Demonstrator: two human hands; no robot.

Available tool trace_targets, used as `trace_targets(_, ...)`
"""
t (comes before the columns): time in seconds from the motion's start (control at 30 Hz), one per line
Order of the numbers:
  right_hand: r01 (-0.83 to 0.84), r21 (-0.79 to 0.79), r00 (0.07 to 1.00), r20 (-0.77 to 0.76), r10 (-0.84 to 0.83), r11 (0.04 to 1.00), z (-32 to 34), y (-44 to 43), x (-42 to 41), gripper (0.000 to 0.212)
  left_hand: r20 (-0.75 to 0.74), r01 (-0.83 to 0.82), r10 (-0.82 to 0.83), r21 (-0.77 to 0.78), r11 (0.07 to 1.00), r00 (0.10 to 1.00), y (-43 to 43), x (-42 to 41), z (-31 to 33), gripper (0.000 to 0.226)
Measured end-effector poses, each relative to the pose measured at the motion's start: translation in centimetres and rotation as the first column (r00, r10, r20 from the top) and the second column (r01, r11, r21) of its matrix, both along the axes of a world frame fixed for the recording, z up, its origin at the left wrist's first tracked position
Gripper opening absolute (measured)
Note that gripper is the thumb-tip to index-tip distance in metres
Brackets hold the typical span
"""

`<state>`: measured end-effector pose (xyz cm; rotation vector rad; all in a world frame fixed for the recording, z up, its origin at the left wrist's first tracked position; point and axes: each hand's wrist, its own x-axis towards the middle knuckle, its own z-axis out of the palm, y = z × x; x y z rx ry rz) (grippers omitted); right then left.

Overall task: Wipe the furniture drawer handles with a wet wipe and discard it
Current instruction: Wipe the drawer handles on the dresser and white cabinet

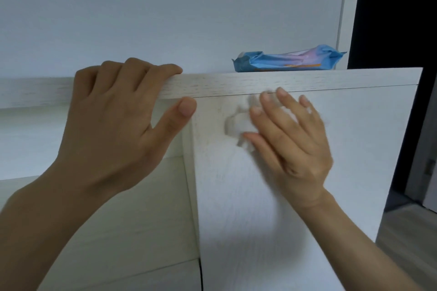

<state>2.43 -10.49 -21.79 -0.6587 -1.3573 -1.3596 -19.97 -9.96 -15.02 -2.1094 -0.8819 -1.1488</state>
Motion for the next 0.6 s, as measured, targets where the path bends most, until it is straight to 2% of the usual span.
trace_targets(0.13, 0.003, 0.007, 1.0, -0.021, -0.003, 1.0, -0.3, 0.2, 0.9, 0.026, 0.015, -0.002, 0.002, 0.007, 1.0, 1.0, 0.2, 0.0, 0.0, 0.08)
trace_targets(0.33, -0.013, -0.02, 0.989, 0.145, 0.016, 1.0, 1.2, 0.2, -1.8, 0.023, 0.005, -0.001, 0.001, 0.025, 1.0, 1.0, 0.4, 0.0, -0.1, 0.079)
trace_targets(0.53, -0.071, -0.099, 0.997, 0.012, 0.072, 0.993, 0.5, -1.2, 2.0, 0.027, 0.005, -0.003, 0.003, 0.039, 0.999, 1.0, 0.3, 0.0, 0.0, 0.079)
trace_targets(0.6, -0.056, -0.09, 0.998, 0.028, 0.058, 0.994, 0.7, -1.3, 2.0, 0.028, 0.008, -0.014, 0.013, 0.042, 0.999, 1.0, 0.3, 0.1, -0.1, 0.079)
